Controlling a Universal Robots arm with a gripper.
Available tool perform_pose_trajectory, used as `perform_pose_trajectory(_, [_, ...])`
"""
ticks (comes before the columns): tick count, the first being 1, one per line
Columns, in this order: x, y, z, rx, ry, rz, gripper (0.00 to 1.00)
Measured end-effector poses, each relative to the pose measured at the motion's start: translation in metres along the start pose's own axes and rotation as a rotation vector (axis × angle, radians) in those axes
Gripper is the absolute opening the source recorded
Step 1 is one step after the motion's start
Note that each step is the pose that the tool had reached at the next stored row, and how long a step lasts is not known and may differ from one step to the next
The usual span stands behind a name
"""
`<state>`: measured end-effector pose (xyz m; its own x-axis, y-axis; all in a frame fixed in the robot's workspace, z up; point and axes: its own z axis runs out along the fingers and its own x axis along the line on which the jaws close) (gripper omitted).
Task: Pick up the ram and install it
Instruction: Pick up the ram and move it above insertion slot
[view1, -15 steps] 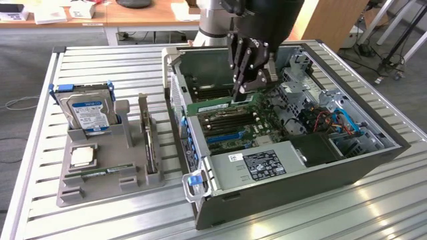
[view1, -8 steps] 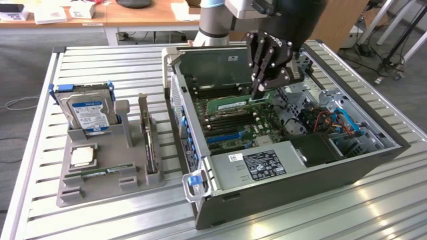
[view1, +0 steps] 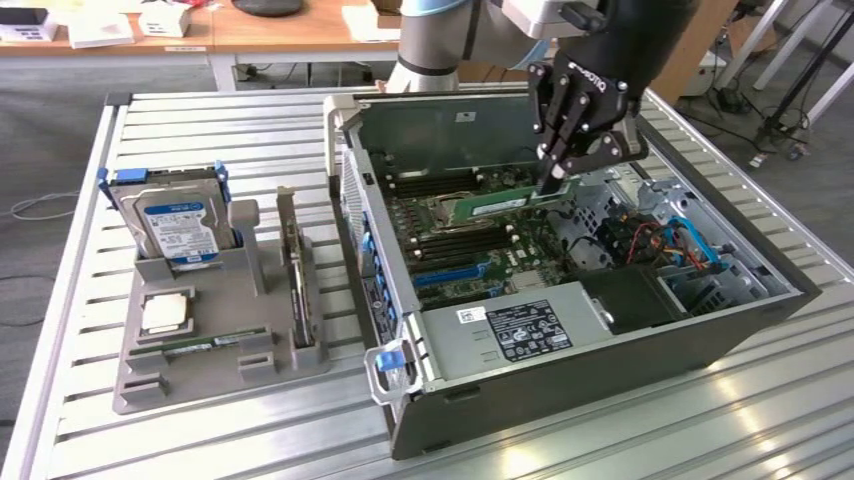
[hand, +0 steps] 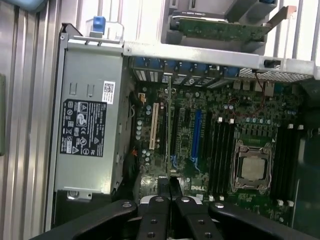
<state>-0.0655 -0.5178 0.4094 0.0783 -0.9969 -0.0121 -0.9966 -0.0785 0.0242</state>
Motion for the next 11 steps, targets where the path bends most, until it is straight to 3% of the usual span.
perform_pose_trajectory(6, [0.002, -0.0235, -0.0006, -0.0001, -0.0005, -0.007, 0.11])
perform_pose_trajectory(11, [0.002, -0.0270, -0.0007, -0.0001, -0.0005, -0.007, 0.11])
